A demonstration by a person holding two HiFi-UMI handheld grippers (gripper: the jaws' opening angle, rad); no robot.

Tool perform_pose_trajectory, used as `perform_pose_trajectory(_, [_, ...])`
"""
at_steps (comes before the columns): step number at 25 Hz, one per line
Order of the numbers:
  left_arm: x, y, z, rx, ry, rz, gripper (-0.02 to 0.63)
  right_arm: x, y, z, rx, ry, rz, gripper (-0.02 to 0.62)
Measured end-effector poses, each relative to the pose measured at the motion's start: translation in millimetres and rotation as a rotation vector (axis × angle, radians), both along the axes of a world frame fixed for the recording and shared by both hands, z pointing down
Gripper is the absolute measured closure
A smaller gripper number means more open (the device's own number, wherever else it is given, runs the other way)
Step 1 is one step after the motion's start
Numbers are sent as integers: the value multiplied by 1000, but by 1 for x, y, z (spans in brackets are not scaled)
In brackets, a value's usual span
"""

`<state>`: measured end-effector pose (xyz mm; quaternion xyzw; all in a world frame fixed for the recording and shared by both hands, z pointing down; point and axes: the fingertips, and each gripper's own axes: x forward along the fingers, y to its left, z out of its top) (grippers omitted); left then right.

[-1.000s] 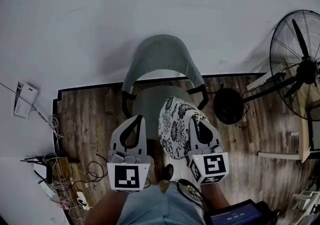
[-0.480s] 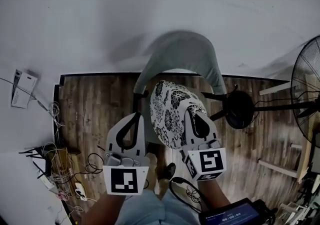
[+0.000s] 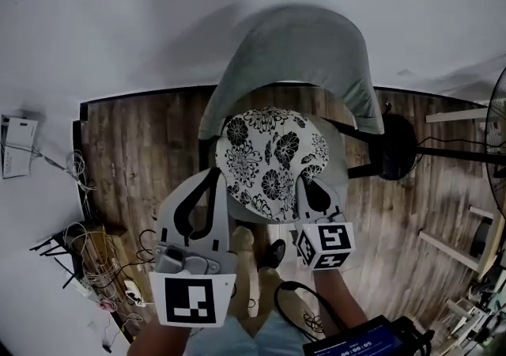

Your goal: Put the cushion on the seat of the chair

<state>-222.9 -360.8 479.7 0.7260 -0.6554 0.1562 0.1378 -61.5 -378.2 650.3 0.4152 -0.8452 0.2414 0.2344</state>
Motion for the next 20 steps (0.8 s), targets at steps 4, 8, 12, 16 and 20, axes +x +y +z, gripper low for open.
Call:
perform_pose_trajectory(4, [26, -20, 25, -19, 6, 30, 597, 44, -5, 41, -65, 32, 51, 569])
perform_pose_trajectory(8, [46, -26, 36, -34, 12, 81, 597, 70, -2, 58, -96, 65, 103, 566])
perform_pose_trajectory(12, [69, -29, 48, -40, 18, 136, 597, 102, -1, 77, -113, 88, 180, 566])
perform_pose_trajectory(16, [88, -30, 62, -53, 24, 172, 597, 128, 4, 99, -135, 112, 198, 565])
perform_pose_trajectory(20, [94, -28, 71, -65, 28, 191, 597, 139, 21, 129, -193, 156, 168, 558])
